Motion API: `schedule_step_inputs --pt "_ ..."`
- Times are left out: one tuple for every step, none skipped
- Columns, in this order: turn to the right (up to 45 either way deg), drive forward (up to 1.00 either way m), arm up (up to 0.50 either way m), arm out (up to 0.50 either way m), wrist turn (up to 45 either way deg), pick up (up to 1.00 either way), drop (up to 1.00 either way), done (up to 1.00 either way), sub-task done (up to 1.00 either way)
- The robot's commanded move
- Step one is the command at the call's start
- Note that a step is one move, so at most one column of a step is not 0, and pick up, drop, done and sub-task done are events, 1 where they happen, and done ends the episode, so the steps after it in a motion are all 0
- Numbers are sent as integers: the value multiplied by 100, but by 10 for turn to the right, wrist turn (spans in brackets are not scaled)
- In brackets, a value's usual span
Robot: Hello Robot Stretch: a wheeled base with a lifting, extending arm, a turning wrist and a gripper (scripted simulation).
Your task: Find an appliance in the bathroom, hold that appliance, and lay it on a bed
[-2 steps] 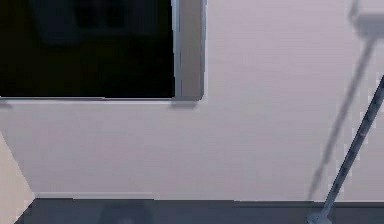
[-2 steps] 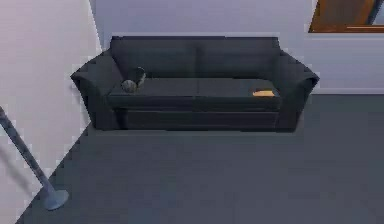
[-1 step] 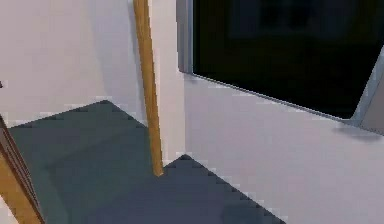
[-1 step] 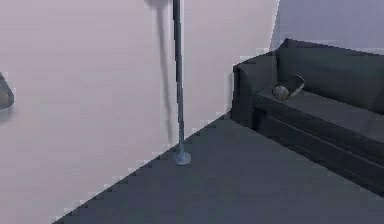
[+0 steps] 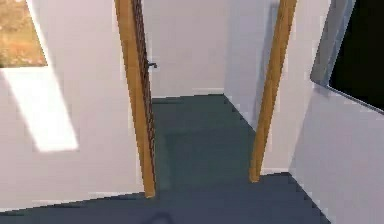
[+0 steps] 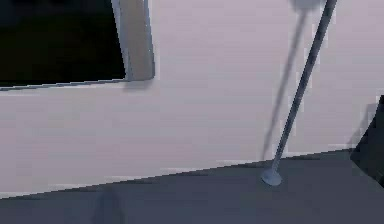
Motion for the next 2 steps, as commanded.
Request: schedule_step_inputs --pt "0 100 0 0 0 0 0 0 0" --pt "90 0 0 0 0 0 0 0 0"
